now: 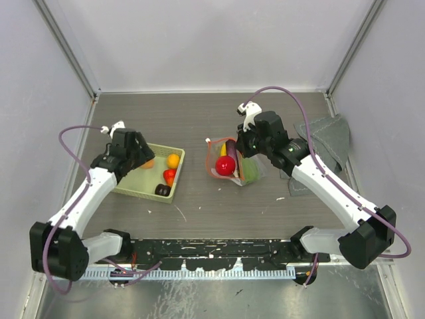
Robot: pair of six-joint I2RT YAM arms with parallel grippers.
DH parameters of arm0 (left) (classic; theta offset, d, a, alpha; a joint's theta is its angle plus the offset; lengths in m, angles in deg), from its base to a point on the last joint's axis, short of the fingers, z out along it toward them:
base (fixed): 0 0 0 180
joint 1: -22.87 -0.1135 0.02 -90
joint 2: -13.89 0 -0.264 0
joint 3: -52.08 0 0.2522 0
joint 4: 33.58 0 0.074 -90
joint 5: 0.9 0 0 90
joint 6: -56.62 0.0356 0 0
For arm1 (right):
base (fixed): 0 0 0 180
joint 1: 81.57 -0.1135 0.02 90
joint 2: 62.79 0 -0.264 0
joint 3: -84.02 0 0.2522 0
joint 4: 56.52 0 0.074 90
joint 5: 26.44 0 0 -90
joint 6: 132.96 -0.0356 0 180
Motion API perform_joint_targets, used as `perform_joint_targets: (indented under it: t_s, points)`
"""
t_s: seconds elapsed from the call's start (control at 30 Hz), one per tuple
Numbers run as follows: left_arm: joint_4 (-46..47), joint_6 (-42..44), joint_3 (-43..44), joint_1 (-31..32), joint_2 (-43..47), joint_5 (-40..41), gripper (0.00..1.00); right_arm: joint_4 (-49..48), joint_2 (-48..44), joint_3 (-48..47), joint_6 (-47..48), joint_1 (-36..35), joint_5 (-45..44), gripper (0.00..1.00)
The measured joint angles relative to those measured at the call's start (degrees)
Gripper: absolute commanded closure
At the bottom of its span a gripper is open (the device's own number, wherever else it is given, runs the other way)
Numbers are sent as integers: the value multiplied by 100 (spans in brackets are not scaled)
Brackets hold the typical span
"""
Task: Place the food in the zip-top bag and seal the zipper
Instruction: Pick up the fake fruit from the bin, then place the fake fruit in the zipper food storage bag.
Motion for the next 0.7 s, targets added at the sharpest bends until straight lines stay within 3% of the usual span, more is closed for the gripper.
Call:
perform_joint_targets:
  t_s: [0.3,0.7]
  points:
    - [603,149,-133,1178,997,-577,50,2,0,0,0,0,22,100]
    - [2216,726,-673,2723,1097,-1082,50,2,0,0,2,0,22,100]
